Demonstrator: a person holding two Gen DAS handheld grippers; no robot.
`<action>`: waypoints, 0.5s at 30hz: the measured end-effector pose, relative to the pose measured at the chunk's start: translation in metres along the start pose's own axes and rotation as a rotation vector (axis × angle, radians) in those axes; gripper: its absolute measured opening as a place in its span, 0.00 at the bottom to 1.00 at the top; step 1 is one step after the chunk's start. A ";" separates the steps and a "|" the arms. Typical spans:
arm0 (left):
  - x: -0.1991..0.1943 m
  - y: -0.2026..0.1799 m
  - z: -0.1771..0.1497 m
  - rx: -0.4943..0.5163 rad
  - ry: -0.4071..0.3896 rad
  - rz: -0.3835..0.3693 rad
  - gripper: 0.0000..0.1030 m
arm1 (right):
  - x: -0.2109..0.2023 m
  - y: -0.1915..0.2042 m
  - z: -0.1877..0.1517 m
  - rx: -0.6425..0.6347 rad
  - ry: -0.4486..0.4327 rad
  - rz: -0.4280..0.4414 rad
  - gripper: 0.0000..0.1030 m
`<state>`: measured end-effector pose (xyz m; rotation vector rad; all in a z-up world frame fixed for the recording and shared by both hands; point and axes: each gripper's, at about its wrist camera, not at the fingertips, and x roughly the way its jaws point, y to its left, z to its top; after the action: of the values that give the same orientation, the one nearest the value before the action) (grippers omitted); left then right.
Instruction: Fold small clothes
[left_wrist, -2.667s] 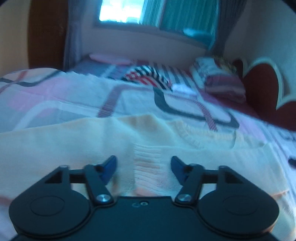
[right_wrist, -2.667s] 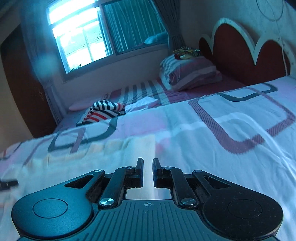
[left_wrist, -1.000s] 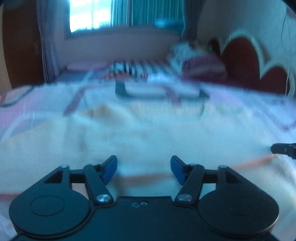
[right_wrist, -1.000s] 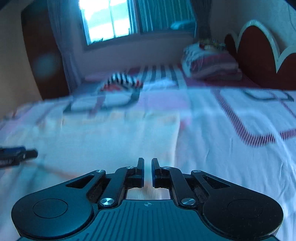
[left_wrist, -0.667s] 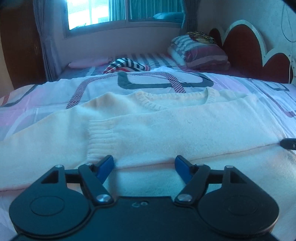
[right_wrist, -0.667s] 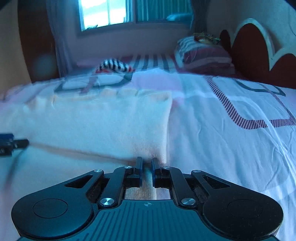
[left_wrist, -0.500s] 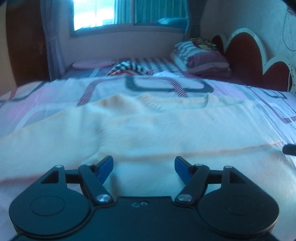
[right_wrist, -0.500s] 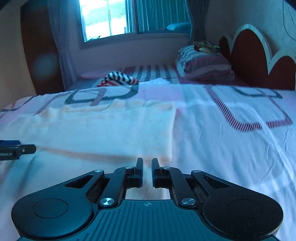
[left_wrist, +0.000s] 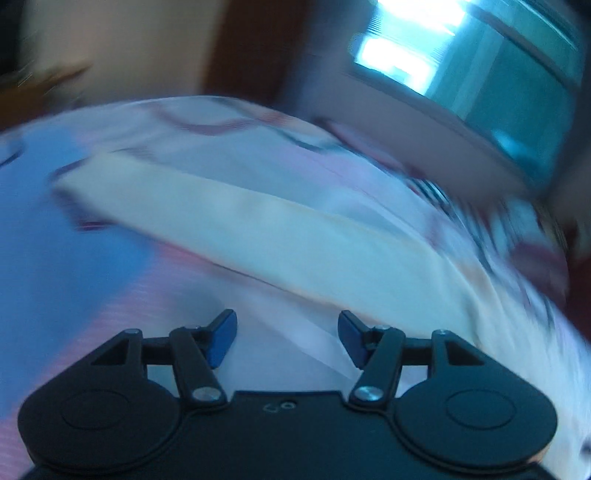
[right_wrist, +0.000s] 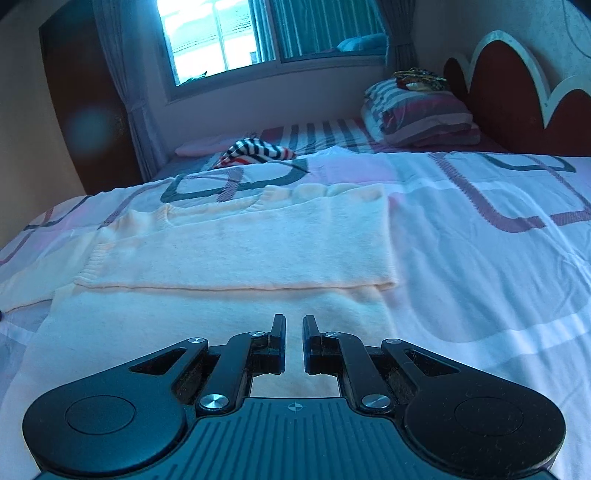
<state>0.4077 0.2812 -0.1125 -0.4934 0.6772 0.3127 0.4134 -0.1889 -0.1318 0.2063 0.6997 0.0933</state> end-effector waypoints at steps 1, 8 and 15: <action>0.001 0.015 0.008 -0.061 -0.008 0.007 0.57 | 0.003 0.002 0.002 -0.002 0.001 0.004 0.07; 0.013 0.083 0.042 -0.339 -0.076 0.009 0.57 | 0.020 0.015 0.014 0.010 0.007 0.002 0.07; 0.030 0.105 0.062 -0.412 -0.100 0.028 0.43 | 0.023 0.012 0.023 0.048 -0.002 -0.032 0.07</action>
<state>0.4172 0.4063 -0.1254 -0.8553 0.5219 0.5044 0.4456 -0.1772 -0.1266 0.2415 0.7036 0.0457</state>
